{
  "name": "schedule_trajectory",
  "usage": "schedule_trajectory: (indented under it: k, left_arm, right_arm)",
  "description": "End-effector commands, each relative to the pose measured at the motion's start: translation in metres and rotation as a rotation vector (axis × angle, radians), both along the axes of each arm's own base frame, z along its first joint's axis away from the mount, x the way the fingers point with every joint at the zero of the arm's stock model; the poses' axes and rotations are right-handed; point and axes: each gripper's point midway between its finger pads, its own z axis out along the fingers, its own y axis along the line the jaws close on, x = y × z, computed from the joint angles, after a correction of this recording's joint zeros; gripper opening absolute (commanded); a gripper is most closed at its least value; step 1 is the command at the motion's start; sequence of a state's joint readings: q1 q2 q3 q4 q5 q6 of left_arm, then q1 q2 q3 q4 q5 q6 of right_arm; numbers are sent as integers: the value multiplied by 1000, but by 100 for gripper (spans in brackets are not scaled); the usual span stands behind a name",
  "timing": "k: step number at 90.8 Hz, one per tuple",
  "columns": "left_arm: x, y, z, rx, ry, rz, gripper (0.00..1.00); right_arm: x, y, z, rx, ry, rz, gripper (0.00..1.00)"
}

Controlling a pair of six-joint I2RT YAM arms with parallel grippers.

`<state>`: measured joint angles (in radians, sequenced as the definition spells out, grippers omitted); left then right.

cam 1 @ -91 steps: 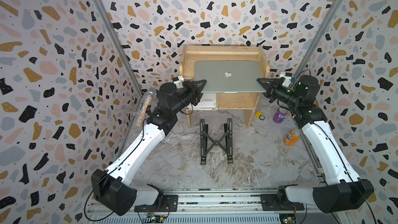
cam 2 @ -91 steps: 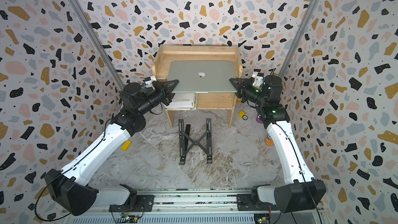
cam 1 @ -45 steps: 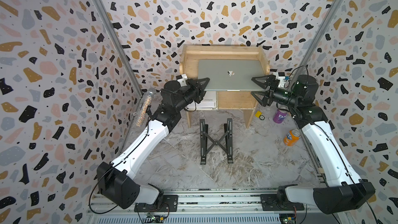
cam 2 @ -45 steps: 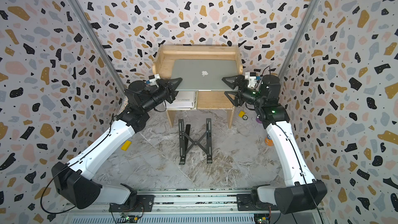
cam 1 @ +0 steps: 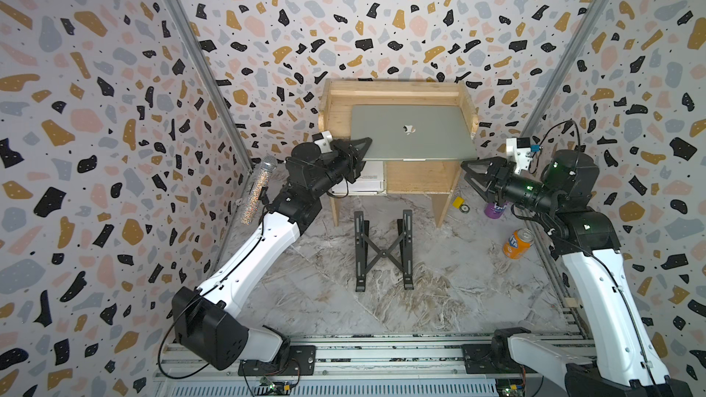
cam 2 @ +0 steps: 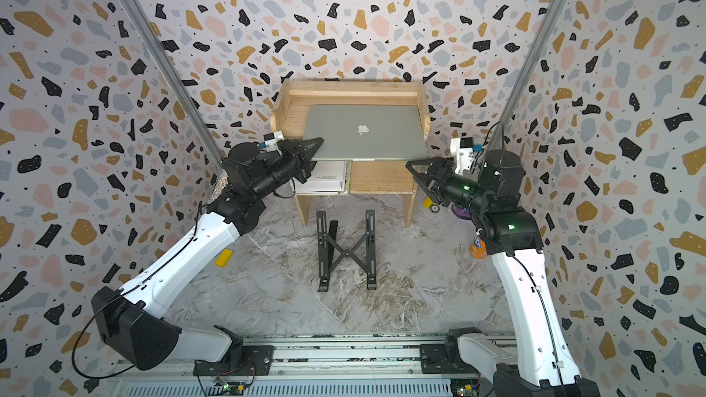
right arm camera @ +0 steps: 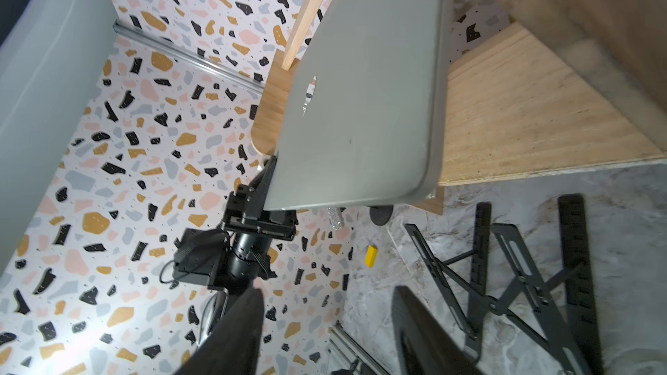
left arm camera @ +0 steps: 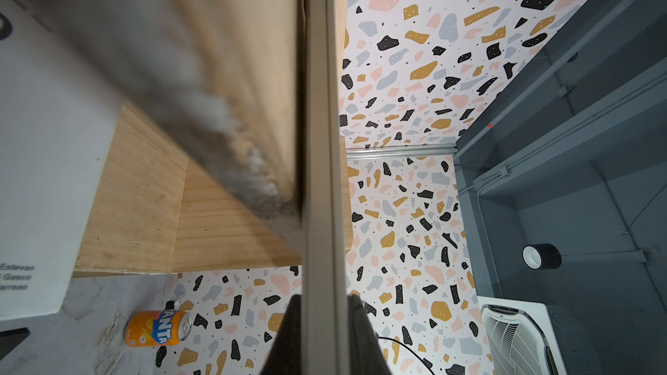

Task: Close the laptop lid and set it aside
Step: Place the laptop on the shelf.

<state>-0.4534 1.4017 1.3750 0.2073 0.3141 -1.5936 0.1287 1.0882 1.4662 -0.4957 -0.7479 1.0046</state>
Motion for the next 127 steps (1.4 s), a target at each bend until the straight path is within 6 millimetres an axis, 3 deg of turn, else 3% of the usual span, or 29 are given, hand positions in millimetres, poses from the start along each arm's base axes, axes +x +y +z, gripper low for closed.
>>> schedule_trajectory:
  k: [1,9,21,64,81,95,127]
  left_arm:
    - [0,11,50,-75,-149,34,0]
    - [3,10,47,-73,-144,36,0]
    - [5,10,42,-70,-136,40,0]
    - [7,10,36,-81,-122,42,0]
    - [7,9,35,-88,-118,34,1]
    - [5,9,34,-96,-114,27,17]
    - [2,9,26,-113,-89,11,77]
  right_arm:
    - [-7,2,-4,-76,-34,42,40]
    - [-5,10,-9,-71,-19,87,26]
    - [-6,24,-8,-84,-28,147,18]
    - [9,90,-5,-136,-33,309,14]
    - [22,102,-10,-153,-21,321,14]
    - [33,109,-9,-150,-18,319,14]
    - [51,124,-9,-140,-7,318,13]
